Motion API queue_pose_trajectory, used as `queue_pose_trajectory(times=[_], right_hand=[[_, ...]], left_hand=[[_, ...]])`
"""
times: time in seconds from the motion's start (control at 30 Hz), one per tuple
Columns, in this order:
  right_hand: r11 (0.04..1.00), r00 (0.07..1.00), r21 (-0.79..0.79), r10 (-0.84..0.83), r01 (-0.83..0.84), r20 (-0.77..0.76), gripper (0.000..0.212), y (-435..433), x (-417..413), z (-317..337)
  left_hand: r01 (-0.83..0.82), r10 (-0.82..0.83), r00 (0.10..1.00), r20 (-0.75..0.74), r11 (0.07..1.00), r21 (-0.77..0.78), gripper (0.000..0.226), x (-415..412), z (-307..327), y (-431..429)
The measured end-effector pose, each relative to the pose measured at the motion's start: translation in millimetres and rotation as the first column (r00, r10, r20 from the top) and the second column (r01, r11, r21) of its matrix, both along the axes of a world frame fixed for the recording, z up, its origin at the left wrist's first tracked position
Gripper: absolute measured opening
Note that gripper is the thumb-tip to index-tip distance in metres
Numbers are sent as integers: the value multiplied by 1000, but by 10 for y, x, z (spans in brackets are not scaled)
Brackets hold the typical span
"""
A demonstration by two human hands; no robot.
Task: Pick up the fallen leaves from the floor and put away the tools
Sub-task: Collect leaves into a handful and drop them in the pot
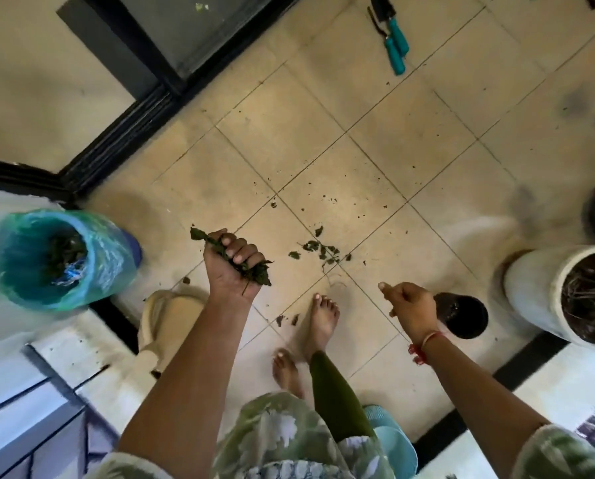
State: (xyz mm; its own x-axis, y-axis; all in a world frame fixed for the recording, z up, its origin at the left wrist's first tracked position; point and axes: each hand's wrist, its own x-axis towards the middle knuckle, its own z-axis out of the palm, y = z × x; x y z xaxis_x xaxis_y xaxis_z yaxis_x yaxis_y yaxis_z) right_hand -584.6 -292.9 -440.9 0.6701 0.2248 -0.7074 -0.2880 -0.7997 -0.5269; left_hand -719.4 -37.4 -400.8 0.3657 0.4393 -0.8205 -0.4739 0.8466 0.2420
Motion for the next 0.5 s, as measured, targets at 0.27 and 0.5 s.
queue_pose_trajectory(times=[0.27, 0.5], right_hand=[[994, 992, 21, 110, -109, -55, 17, 135, -759, 0], [941, 943, 55, 334, -333, -12, 28, 464, -1168, 345]], left_hand=[[-146, 145, 989, 15, 987, 69, 30, -1110, 134, 107], [-280, 276, 959, 61, 958, 64, 33, -1979, 424, -215]])
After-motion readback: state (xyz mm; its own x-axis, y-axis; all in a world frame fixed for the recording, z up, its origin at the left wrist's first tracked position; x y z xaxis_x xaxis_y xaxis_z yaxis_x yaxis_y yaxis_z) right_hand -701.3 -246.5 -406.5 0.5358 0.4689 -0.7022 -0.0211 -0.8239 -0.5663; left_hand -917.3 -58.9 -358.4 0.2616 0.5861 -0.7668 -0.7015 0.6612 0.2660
